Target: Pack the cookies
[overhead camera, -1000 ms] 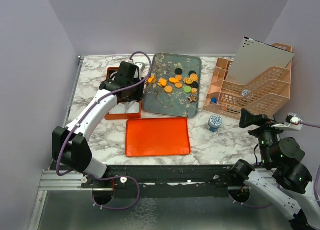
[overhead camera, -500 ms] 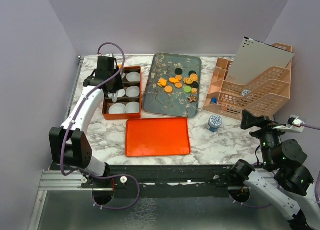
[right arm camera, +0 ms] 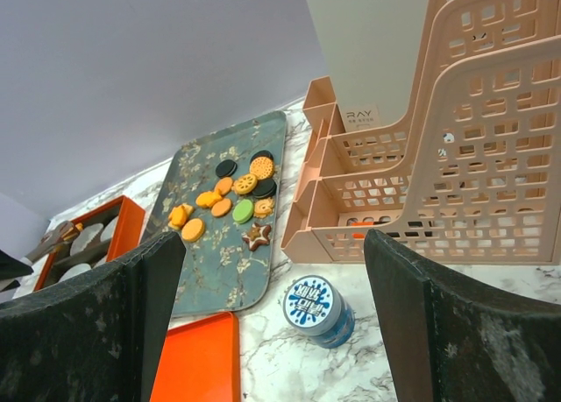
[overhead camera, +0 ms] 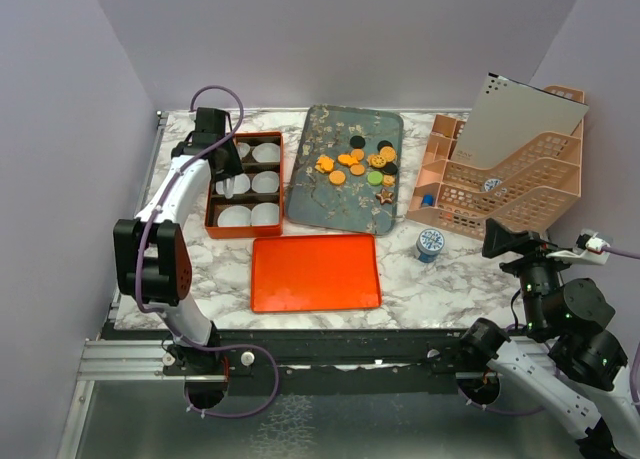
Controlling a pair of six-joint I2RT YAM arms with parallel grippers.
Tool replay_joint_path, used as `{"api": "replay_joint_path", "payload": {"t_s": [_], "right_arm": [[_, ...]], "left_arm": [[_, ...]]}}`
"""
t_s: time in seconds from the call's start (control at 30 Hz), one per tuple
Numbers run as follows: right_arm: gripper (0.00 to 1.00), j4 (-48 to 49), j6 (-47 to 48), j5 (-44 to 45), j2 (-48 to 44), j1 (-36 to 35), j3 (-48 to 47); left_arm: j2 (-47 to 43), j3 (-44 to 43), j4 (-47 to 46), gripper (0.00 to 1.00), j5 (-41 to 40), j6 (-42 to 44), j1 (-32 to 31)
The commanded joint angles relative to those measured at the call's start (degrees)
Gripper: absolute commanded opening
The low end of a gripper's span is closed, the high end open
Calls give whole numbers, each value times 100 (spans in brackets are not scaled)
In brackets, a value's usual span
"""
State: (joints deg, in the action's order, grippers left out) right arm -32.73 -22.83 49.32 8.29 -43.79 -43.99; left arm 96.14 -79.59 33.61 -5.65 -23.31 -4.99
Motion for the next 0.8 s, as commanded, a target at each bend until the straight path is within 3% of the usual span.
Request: {"api": "replay_joint_path", "payload": {"t_s": [0.0, 0.77], "right_arm": [[91, -106, 86, 202, 36, -7, -75], [91, -112, 68, 240, 23, -7, -67]], "left_arm": [[184, -366, -174, 0, -13, -86, 59], [415, -228, -118, 4, 173, -18, 104]]}}
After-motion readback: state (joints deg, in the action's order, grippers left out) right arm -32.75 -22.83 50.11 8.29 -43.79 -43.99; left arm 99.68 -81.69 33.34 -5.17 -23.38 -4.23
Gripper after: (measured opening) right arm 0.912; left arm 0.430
